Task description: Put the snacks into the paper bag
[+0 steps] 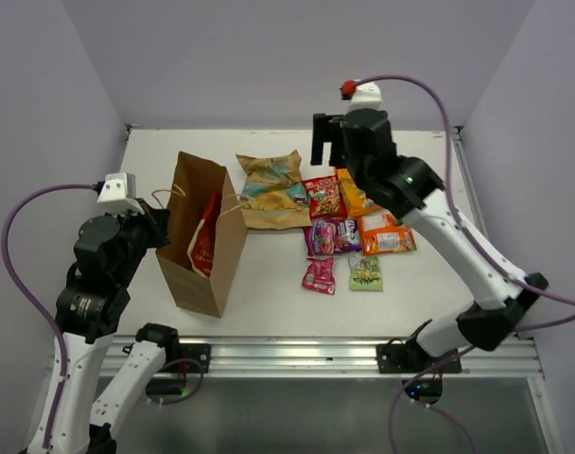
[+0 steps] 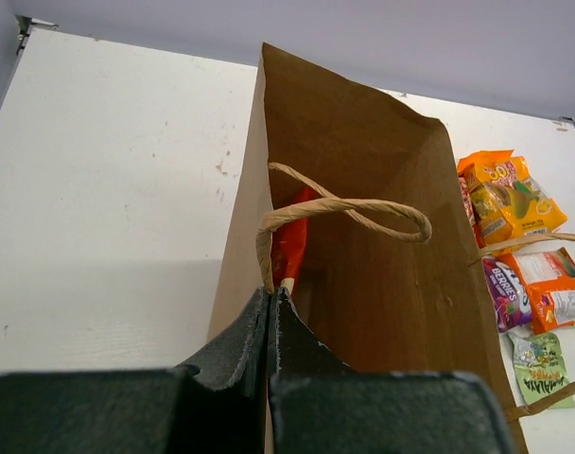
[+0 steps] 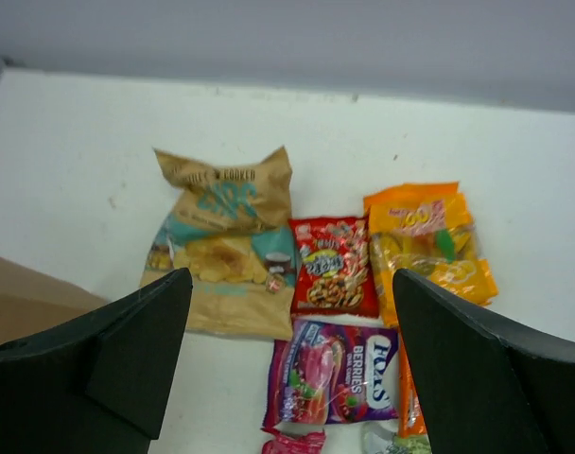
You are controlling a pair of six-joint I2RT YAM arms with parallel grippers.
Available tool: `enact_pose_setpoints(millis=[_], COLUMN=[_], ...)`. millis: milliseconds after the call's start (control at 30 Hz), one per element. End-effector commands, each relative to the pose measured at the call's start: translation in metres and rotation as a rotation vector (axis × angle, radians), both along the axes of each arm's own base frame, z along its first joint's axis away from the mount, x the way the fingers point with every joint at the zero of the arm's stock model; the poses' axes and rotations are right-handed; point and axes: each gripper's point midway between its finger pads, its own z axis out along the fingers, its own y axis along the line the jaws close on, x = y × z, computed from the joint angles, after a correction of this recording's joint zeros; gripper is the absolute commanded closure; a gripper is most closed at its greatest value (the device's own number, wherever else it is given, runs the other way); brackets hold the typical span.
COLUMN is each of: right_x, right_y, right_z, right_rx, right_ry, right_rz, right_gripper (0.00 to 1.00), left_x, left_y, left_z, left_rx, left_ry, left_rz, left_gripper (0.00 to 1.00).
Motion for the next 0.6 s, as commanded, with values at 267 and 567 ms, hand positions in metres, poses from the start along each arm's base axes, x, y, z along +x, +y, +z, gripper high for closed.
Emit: enact_pose_setpoints(millis=[267,567], right_x=[0.114,0.143], right_y=[0.072,0.087], right_z=[-0.232,-0.306], right_rx=[0.005,0.01], right_ry=[0.515,0.613], right_rz=[0.216,0.302], right_gripper=[0.11,0.13], left_x=[0.013,0.016], left_y=[0.006,0.009], left_z=[0.0,-0.006], left_rx=[0.028,0.042], left_ry=[-0.014,0.003], left_rz=[0.04,0.055], left_gripper=[1.0,1.0])
